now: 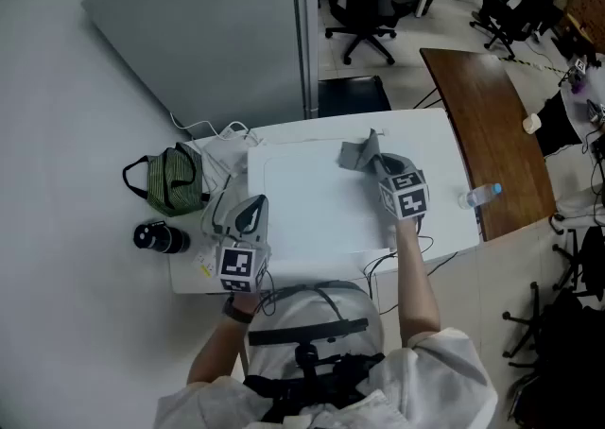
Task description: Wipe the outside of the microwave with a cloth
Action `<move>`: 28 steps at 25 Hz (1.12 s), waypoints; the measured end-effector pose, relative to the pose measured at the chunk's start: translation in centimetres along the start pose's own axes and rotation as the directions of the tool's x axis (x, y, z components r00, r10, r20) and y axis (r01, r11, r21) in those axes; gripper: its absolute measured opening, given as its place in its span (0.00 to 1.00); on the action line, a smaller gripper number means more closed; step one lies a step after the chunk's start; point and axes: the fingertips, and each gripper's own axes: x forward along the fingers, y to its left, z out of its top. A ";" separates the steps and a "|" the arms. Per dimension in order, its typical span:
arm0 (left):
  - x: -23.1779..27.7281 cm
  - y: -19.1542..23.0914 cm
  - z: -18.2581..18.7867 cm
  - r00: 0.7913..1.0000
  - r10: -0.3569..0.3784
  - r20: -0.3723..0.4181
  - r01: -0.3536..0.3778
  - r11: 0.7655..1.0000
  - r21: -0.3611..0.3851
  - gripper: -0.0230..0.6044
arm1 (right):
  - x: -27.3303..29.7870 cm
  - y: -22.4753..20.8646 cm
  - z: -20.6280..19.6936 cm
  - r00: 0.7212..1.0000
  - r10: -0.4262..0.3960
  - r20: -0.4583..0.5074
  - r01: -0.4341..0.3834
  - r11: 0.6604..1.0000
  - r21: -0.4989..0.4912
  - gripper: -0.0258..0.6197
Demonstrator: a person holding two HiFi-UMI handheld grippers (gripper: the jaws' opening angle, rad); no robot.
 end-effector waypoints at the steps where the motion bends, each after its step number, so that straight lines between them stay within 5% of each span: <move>1: 0.0 0.3 -0.1 1.000 -0.011 -0.001 0.011 1.000 0.011 0.07 | -0.6 -1.2 -0.8 0.999 -0.033 -0.014 0.033 0.999 0.008 0.07; 7: 0.3 2.0 -0.2 0.999 -0.045 -0.026 0.046 0.998 0.031 0.07 | -5.3 -7.4 -4.8 0.965 -0.250 -0.081 0.255 0.965 0.058 0.07; 9: 0.3 2.5 -0.5 0.998 -0.054 -0.041 0.055 0.998 0.029 0.07 | -6.0 -6.9 -5.9 0.960 -0.255 -0.116 0.264 0.962 0.067 0.07; 14: -0.2 3.7 -0.7 0.998 -0.057 -0.034 0.059 0.998 0.033 0.07 | -3.8 0.4 -4.7 0.977 -0.154 -0.146 0.156 0.988 -0.003 0.07; 19: -2.7 6.4 -0.5 0.999 0.032 0.015 -0.033 0.998 0.049 0.07 | 0.5 13.8 0.7 0.996 0.010 -0.085 -0.018 0.996 -0.091 0.07; 25: -6.9 9.8 -3.2 0.993 0.115 -0.014 -0.114 0.992 0.049 0.07 | 3.1 33.6 4.7 0.943 0.331 -0.047 -0.332 0.915 -0.230 0.07; 28: -8.0 9.1 -4.1 0.996 0.088 -0.020 -0.086 0.993 0.083 0.07 | 3.2 37.7 4.1 0.929 0.363 -0.073 -0.368 0.881 -0.299 0.07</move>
